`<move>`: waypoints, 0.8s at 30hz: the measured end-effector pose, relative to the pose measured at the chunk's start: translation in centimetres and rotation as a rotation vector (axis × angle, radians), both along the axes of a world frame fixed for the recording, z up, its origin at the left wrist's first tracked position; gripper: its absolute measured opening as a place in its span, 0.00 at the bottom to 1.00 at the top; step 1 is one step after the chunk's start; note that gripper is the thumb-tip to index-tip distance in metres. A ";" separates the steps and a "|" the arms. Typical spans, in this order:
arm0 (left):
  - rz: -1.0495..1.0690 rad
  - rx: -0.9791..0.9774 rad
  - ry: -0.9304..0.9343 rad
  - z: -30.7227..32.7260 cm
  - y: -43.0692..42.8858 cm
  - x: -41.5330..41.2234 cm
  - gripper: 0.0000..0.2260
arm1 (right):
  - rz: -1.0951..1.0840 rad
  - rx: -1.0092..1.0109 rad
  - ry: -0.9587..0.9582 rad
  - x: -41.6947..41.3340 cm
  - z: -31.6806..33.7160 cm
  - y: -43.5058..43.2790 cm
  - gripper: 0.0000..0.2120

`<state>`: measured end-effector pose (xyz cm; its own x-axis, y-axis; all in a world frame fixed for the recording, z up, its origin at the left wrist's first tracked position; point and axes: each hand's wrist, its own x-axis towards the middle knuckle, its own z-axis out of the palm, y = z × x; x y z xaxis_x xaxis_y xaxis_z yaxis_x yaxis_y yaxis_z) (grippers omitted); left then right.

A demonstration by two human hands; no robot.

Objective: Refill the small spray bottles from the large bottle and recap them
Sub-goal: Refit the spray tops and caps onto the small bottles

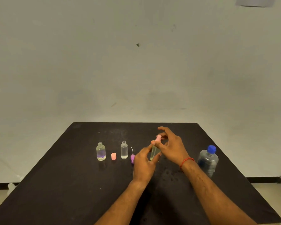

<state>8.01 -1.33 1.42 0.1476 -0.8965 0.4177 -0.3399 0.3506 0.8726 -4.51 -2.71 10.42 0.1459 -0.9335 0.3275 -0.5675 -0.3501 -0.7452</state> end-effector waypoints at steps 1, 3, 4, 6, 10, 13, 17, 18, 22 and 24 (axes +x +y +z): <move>-0.003 0.000 0.002 0.0 0.0 0.0 0.16 | 0.028 0.010 -0.057 -0.1 -0.2 -0.1 0.27; -0.009 -0.011 -0.002 0.0 0.0 0.0 0.17 | 0.045 0.028 -0.138 -0.3 -0.4 0.0 0.27; -0.014 -0.015 -0.006 0.1 0.0 0.0 0.16 | 0.028 0.023 -0.153 -0.3 -0.5 0.0 0.25; -0.020 -0.026 -0.009 0.3 0.2 -0.1 0.16 | -0.022 -0.011 -0.160 -0.2 -0.7 0.1 0.22; -0.009 -0.021 0.002 0.6 0.4 -0.3 0.15 | -0.092 -0.048 -0.134 0.1 -0.8 0.2 0.21; -0.004 -0.038 0.005 0.8 0.3 -0.3 0.11 | -0.070 -0.045 -0.151 0.1 -0.8 0.3 0.25; -0.021 -0.050 -0.013 1.0 0.4 -0.2 0.13 | 0.017 0.010 -0.266 -0.2 -0.9 0.2 0.27; -0.023 -0.053 -0.019 0.9 0.4 -0.1 0.13 | 0.011 0.011 -0.269 -0.3 -0.9 0.1 0.27; -0.007 -0.036 -0.033 0.7 0.5 -0.4 0.11 | -0.085 -0.011 -0.242 0.3 -1.0 0.3 0.24; -0.002 -0.037 -0.033 0.7 0.5 -0.4 0.07 | -0.105 0.001 -0.241 0.6 -1.1 0.4 0.26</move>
<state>7.61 -0.84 2.10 0.1317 -0.8806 0.4551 -0.3677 0.3830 0.8474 -3.93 -2.33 9.35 -0.0341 -0.9399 0.3398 -0.4072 -0.2974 -0.8636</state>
